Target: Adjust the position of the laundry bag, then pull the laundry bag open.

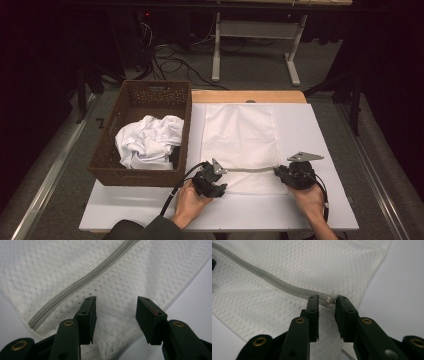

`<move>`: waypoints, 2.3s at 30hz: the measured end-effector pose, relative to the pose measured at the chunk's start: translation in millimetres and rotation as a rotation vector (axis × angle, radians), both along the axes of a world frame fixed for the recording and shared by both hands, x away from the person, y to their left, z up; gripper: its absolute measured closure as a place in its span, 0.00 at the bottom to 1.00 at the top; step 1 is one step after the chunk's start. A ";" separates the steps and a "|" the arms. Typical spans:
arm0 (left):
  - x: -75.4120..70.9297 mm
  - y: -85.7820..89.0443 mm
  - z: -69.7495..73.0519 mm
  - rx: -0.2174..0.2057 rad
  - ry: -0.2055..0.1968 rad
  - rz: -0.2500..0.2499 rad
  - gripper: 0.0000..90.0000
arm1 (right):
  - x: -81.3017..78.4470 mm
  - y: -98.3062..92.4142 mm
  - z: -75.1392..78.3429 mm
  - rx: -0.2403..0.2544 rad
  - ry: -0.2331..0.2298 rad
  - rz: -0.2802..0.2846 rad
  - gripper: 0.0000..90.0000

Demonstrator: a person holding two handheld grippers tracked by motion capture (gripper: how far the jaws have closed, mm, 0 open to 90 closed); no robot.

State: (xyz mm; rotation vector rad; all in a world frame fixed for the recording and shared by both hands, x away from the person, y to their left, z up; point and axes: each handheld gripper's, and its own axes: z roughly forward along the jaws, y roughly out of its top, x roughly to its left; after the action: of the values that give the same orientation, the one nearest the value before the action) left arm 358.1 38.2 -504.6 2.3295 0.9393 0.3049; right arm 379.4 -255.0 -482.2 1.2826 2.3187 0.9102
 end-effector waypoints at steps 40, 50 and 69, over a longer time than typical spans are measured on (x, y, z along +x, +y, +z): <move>24.5 -24.8 25.0 -0.071 0.002 -0.059 0.59 | 5.0 -17.0 -8.0 0.080 0.008 -0.001 0.96; 33.4 -52.8 25.1 -0.095 -0.007 -0.096 0.62 | 6.7 -9.3 -18.1 0.039 0.036 0.013 0.97; 50.6 -92.7 12.5 -0.112 0.016 -0.129 0.65 | 10.0 -20.9 -20.8 0.052 0.026 -0.048 1.00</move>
State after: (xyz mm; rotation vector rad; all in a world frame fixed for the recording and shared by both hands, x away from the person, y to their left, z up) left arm 408.8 -54.5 -492.1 2.2795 0.7886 0.1766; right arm 389.4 -275.9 -503.0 1.3728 2.2872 0.9489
